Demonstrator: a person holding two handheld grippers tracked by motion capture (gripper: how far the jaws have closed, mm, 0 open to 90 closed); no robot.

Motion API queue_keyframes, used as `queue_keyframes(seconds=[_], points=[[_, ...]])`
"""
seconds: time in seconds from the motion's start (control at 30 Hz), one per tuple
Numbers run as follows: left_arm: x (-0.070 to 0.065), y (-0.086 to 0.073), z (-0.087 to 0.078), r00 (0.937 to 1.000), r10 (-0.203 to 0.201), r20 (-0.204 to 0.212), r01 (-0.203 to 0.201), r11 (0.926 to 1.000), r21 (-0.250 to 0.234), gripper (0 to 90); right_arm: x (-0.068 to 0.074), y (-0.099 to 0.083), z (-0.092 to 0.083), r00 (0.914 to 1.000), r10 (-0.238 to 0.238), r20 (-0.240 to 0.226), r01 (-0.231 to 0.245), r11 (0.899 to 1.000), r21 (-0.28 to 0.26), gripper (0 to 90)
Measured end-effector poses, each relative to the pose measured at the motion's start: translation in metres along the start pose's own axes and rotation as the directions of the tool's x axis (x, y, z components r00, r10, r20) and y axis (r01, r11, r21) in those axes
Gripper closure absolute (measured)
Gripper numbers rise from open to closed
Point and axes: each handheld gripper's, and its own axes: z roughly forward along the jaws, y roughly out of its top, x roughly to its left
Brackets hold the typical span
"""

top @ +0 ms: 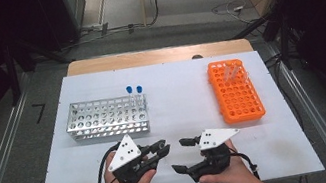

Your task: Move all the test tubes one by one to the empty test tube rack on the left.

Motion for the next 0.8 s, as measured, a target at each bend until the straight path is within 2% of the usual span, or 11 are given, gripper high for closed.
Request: queue_keyframes(seconds=[0.07,0.2,0.4,0.57,0.7,0.8], points=[[0.002,0.0,-0.002,1.0,0.0,-0.003,0.0,1.0,-0.002,76.3,-0.003,-0.002,-0.005,0.9998,0.001,0.019,-0.001,1.0,0.006,7.1],[0.008,0.001,-0.006,0.9996,-0.013,-0.023,0.013,0.9999,-0.01,76.3,-0.012,-0.008,-0.019,0.9994,0.003,0.033,-0.003,1.0,0.008,1.8],[0.02,0.005,-0.019,0.9974,-0.021,-0.069,0.019,0.9993,-0.031,76.3,-0.029,-0.021,-0.043,0.9961,0.044,0.076,-0.044,0.999,-0.002,0.7],[0.035,0.008,-0.029,0.9934,-0.035,-0.109,0.03,0.9986,-0.043,76.3,-0.039,-0.029,-0.064,0.9928,0.046,0.111,-0.045,0.999,-0.009,0.0],[0.045,0.012,-0.034,0.9901,-0.044,-0.133,0.037,0.9978,-0.056,76.3,-0.047,-0.035,-0.078,0.9858,0.07,0.152,-0.067,0.997,-0.026,0.0],[0.053,0.015,-0.037,0.9864,-0.05,-0.157,0.04,0.9972,-0.063,76.3,-0.052,-0.04,-0.089,0.9809,0.072,0.181,-0.067,0.997,-0.032,0.0]])
